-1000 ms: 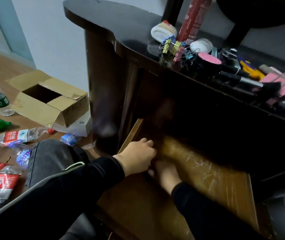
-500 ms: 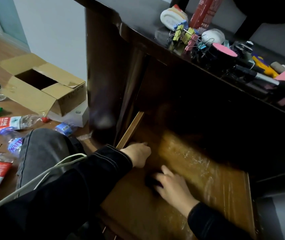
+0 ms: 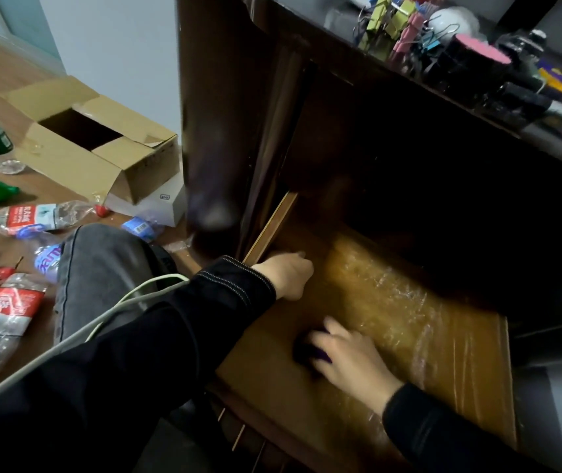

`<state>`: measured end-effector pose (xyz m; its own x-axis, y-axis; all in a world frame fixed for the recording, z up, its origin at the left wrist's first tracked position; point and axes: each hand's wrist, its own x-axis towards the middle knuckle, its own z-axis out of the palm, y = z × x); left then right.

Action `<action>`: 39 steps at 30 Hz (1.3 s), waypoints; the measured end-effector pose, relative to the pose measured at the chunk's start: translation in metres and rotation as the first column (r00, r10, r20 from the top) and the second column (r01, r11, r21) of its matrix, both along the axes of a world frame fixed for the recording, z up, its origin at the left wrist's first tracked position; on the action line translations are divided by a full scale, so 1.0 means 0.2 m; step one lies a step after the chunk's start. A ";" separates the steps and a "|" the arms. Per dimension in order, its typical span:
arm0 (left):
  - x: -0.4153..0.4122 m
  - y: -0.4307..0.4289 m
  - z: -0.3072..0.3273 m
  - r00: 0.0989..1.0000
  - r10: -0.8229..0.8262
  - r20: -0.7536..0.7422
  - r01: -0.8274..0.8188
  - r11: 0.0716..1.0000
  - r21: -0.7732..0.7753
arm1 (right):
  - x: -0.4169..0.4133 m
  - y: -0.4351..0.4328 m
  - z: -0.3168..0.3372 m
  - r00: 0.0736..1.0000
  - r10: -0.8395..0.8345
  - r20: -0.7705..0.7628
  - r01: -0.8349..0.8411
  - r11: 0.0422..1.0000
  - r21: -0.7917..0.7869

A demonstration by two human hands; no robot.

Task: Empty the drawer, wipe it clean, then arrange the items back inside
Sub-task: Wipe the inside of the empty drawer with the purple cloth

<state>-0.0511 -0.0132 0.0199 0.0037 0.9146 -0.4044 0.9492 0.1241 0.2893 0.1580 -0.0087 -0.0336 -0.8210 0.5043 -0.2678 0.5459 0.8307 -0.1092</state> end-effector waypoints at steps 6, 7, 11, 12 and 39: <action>0.00 0.01 -0.01 1.000 0.011 -0.016 -0.012 0.999 -0.043 | -0.13 0.21 0.08 0.972 -0.215 -0.092 0.224 0.969 0.101; 0.00 0.01 -0.01 1.000 0.009 -0.022 -0.010 0.999 -0.051 | -0.15 0.21 0.09 0.972 -0.216 -0.090 0.226 0.965 0.131; 0.00 0.02 -0.01 0.999 0.004 -0.050 -0.006 0.999 -0.048 | -0.05 -0.06 0.06 0.998 0.056 -0.018 -0.056 0.998 0.007; 0.00 0.02 -0.01 0.998 0.005 -0.055 -0.008 0.999 -0.048 | -0.01 -0.12 0.07 0.991 0.135 0.006 -0.135 0.990 -0.043; 0.01 0.03 -0.02 0.992 0.004 -0.123 -0.007 1.000 -0.028 | -0.18 -0.05 0.07 0.989 -0.020 -0.144 0.018 1.000 -0.014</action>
<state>-0.0500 -0.0068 0.0152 -0.0525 0.9028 -0.4268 0.9765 0.1358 0.1671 0.1211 -0.0179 -0.0199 -0.8420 0.5171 -0.1539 0.5390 0.8186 -0.1987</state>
